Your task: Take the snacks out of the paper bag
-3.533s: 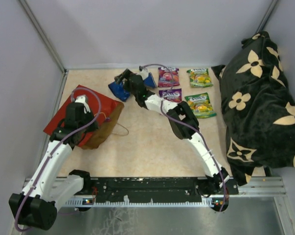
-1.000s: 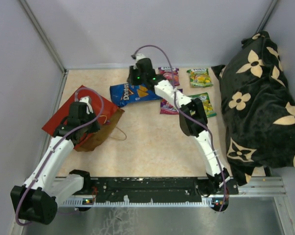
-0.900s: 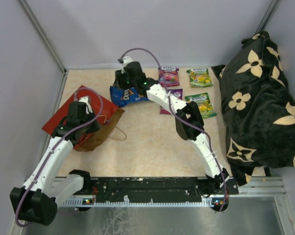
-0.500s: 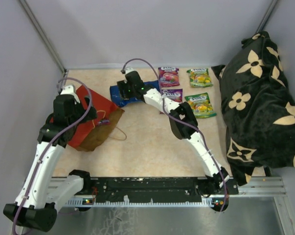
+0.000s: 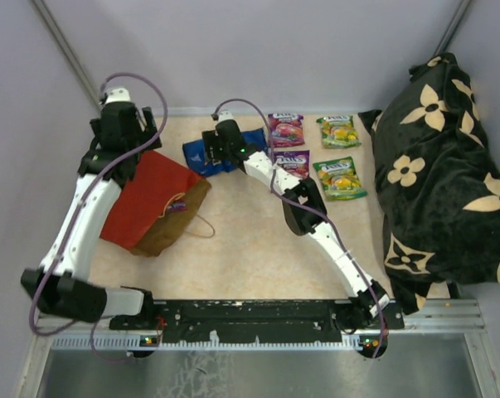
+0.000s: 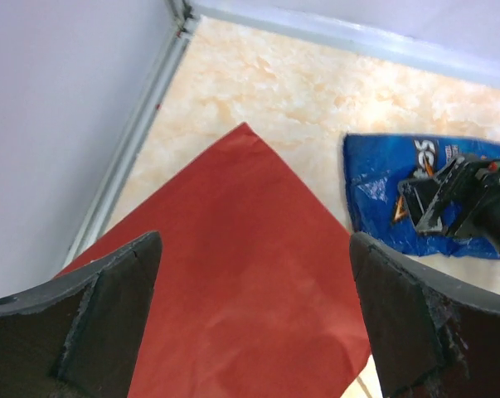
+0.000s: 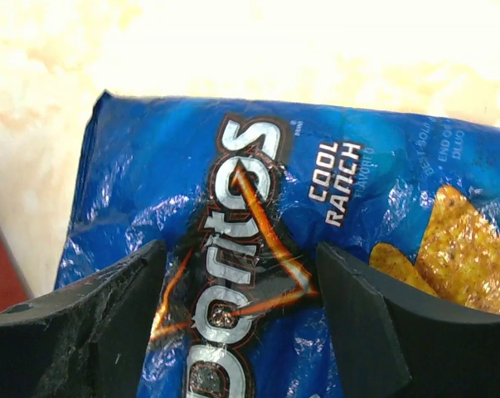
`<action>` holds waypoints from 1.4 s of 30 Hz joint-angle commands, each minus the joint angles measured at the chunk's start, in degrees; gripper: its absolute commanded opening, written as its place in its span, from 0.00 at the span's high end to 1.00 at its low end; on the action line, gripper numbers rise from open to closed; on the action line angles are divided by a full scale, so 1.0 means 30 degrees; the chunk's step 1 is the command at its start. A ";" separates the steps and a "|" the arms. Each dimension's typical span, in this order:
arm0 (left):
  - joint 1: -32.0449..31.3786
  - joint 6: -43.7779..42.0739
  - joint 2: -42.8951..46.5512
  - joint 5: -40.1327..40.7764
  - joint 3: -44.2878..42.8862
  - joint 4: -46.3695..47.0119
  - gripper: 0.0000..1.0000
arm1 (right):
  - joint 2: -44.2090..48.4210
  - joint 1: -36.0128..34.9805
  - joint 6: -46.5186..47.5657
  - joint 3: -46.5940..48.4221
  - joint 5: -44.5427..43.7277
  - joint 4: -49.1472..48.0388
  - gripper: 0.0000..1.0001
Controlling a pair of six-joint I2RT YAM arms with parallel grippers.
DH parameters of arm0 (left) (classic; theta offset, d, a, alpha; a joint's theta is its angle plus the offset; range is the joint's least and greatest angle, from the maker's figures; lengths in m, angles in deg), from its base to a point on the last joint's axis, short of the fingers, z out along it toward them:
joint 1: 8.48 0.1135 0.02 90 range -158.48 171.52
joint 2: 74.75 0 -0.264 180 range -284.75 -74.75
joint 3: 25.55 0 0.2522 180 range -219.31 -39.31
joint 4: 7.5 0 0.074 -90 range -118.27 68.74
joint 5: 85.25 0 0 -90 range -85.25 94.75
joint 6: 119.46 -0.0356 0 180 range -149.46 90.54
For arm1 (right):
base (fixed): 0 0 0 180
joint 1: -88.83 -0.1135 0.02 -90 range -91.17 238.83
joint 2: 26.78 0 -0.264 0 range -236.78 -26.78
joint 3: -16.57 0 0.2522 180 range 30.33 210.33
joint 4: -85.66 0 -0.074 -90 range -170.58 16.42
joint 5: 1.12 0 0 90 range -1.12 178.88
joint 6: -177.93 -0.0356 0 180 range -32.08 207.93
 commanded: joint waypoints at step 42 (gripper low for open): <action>0.1516 0.3252 -2.4990 -0.7641 -1.5935 -0.0434 0.92 | 0.3996 0.4115 0.0705 -0.5076 0.2762 0.2342 1.00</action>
